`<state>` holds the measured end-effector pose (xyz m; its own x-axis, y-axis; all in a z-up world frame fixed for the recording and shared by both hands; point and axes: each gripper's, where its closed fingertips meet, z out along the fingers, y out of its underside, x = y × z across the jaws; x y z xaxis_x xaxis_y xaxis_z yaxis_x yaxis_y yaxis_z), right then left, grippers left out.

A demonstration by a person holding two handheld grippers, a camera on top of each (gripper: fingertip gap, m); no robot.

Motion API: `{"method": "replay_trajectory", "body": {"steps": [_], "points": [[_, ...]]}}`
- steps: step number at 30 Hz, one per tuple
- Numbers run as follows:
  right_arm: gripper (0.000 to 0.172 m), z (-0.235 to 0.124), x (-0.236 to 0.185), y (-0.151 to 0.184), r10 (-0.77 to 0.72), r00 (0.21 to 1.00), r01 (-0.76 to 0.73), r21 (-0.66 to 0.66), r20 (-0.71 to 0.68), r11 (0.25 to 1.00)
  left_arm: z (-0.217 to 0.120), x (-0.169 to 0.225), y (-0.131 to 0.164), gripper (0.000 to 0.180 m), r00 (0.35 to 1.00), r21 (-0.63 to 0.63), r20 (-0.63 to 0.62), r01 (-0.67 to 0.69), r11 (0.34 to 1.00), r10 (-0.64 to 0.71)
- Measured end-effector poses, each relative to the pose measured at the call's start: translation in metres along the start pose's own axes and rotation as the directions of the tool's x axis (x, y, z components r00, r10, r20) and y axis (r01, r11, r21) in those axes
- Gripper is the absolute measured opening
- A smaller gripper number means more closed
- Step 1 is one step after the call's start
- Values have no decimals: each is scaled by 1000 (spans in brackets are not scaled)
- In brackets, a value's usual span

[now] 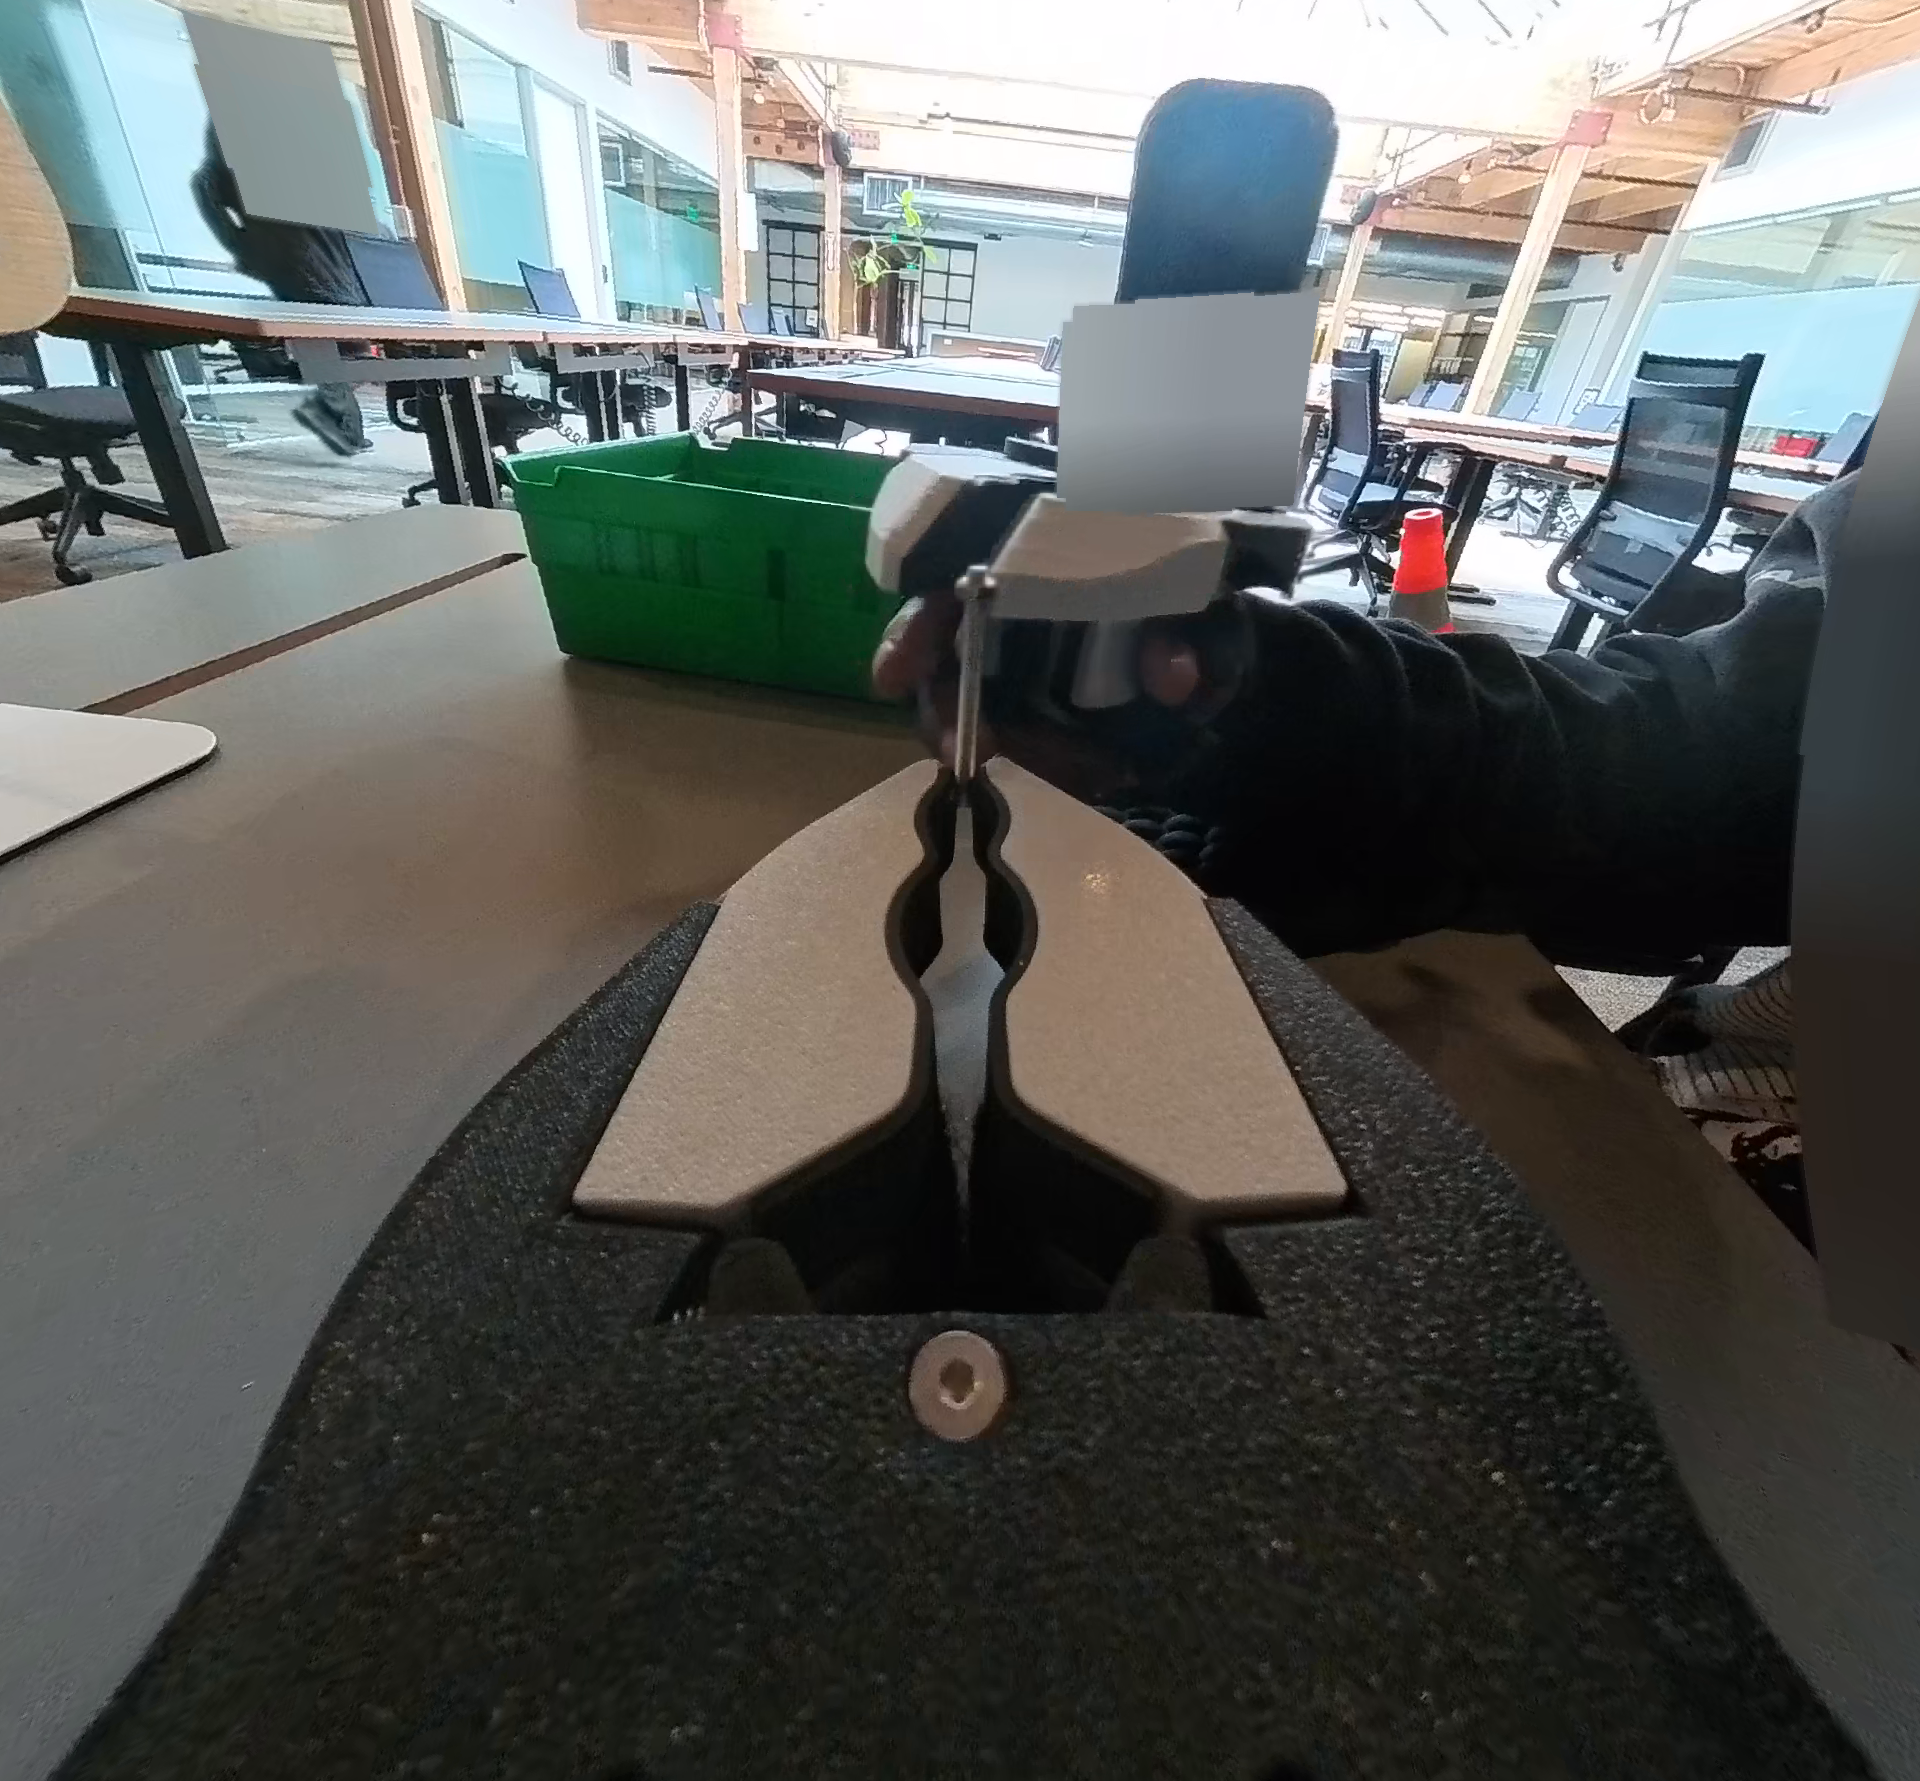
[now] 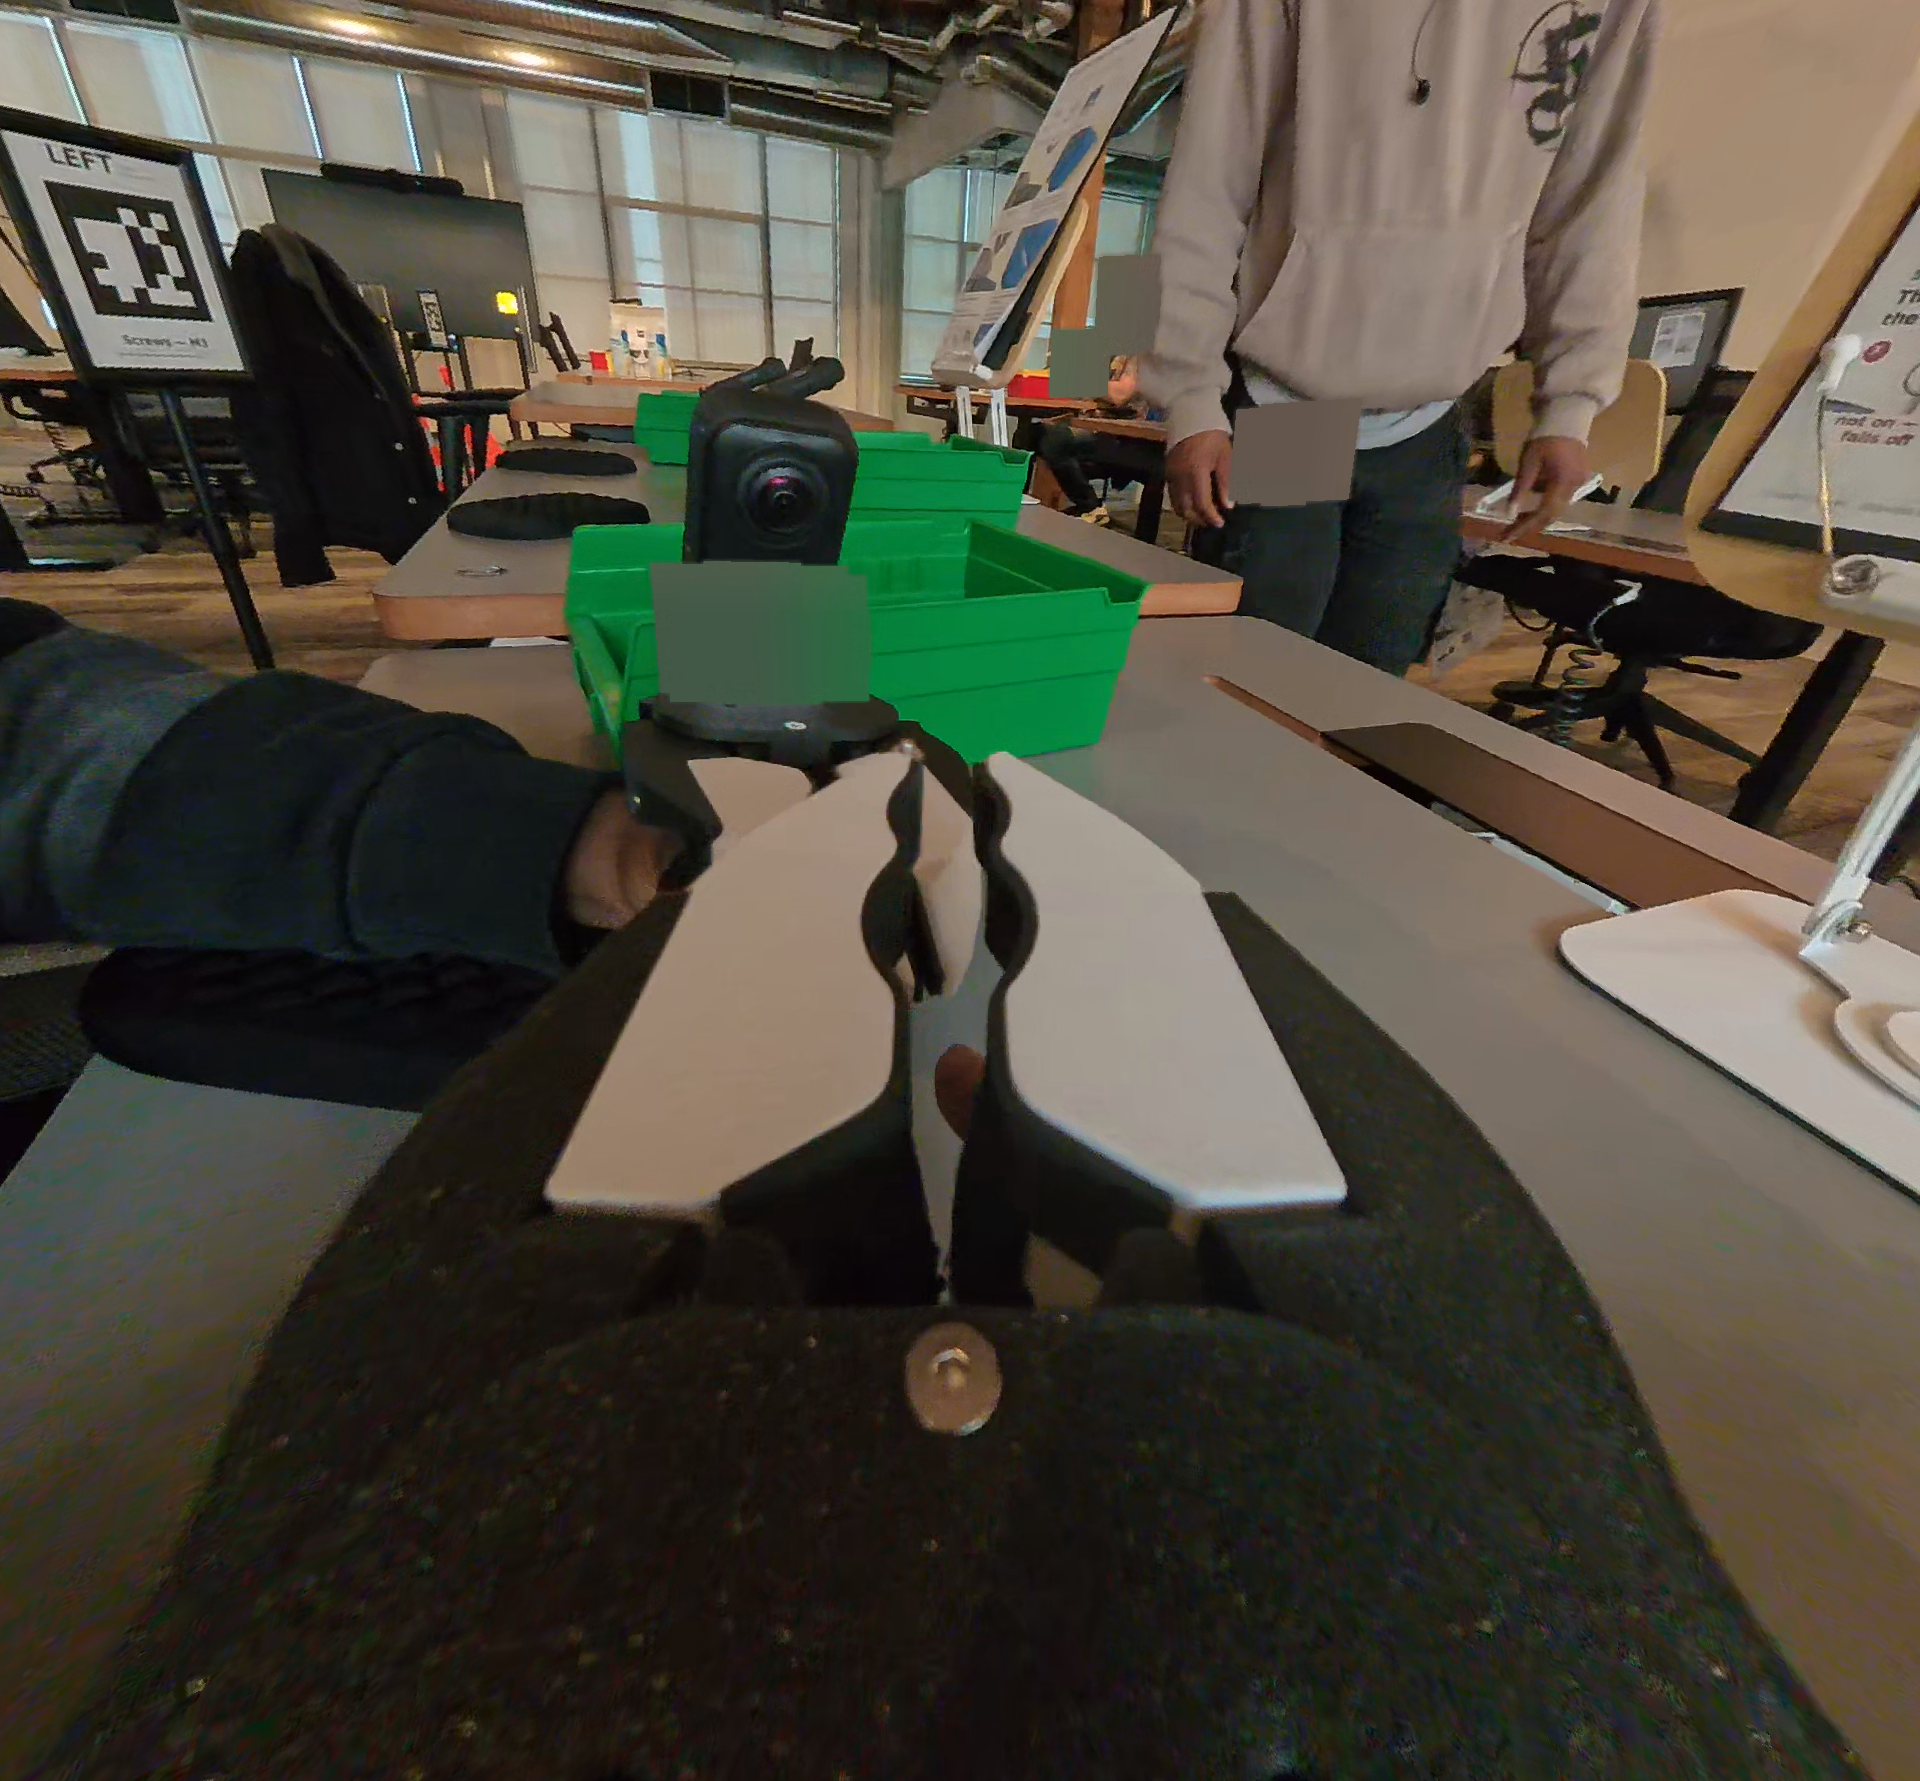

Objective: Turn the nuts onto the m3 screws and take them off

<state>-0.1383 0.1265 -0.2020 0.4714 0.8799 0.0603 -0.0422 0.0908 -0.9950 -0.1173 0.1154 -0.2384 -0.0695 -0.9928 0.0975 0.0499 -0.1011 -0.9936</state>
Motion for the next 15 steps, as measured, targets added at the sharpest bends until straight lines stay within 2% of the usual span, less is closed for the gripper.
{"method": "replay_trajectory", "body": {"steps": [5,10,15], "points": [[7,-5,5,-2,0,1000,0,8,-16,1000,0,0,0,2,1000,1,1,1,1000,-1],[23,1,-4,-1,-8,1000,8,10,22,1000,0,0,0,2,1000,-3,1,0,1000,0],[10,2,-3,2,-16,1000,16,-14,7,1000,0,1,0,2,1000,-3,-1,-3,1000,3]]}}
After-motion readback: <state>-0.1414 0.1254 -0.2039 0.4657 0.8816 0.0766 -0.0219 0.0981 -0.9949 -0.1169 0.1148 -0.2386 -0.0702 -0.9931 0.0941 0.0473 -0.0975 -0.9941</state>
